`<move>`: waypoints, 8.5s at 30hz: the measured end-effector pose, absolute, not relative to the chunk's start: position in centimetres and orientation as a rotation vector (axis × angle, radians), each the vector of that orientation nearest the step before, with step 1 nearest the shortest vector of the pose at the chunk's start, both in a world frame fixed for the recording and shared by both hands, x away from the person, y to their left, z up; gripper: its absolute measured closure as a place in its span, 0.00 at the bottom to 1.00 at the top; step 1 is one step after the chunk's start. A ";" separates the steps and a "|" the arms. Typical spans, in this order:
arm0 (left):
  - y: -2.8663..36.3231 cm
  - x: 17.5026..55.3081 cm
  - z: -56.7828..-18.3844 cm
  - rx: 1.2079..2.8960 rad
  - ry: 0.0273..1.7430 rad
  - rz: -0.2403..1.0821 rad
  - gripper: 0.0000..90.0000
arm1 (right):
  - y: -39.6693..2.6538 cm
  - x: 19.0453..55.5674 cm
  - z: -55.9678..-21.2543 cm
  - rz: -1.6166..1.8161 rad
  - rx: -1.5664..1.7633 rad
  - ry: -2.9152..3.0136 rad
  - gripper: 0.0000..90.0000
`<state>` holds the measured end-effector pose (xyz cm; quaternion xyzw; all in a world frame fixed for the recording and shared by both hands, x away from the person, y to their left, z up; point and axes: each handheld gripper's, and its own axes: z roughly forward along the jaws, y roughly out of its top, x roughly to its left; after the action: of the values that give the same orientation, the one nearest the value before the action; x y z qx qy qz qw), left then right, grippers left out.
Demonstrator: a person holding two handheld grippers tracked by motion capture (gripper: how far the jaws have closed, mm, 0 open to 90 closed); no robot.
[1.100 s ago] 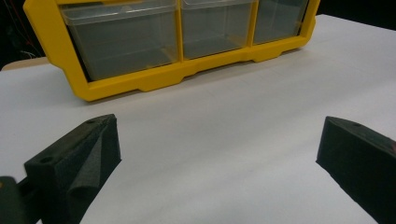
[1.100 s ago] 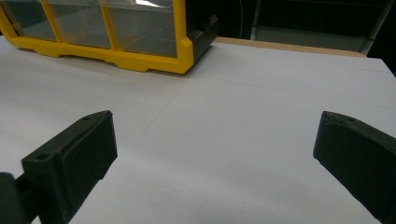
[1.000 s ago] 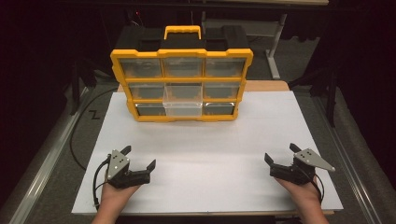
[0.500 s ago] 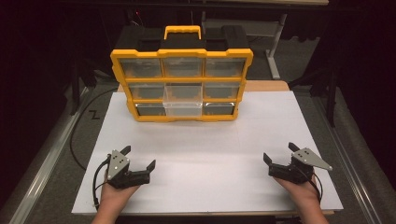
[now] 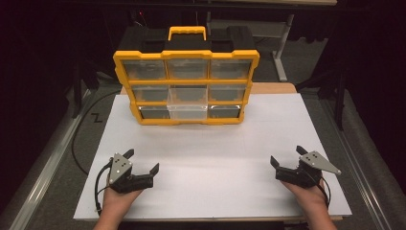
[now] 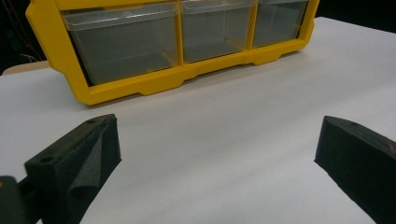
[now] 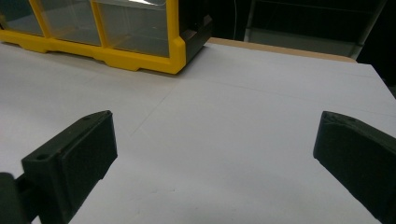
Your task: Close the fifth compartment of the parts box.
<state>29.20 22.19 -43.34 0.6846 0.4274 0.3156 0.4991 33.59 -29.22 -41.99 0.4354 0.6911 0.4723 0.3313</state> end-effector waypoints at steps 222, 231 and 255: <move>12.5 42.1 -35.9 1.444 1.017 0.786 0.99 | -29.3 33.3 -42.1 1.234 1.091 1.823 0.01; 12.3 43.3 -36.0 1.445 1.038 0.794 0.99 | -29.3 33.3 -42.1 1.238 1.089 1.825 0.01; 12.6 46.1 -35.8 1.468 1.100 0.815 0.99 | -29.4 33.3 -42.1 1.251 1.093 1.820 0.01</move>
<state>46.08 12.62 -35.76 0.6168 0.4623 0.3425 0.5372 33.26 -29.40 -42.07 0.4184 0.6966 0.4788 0.3323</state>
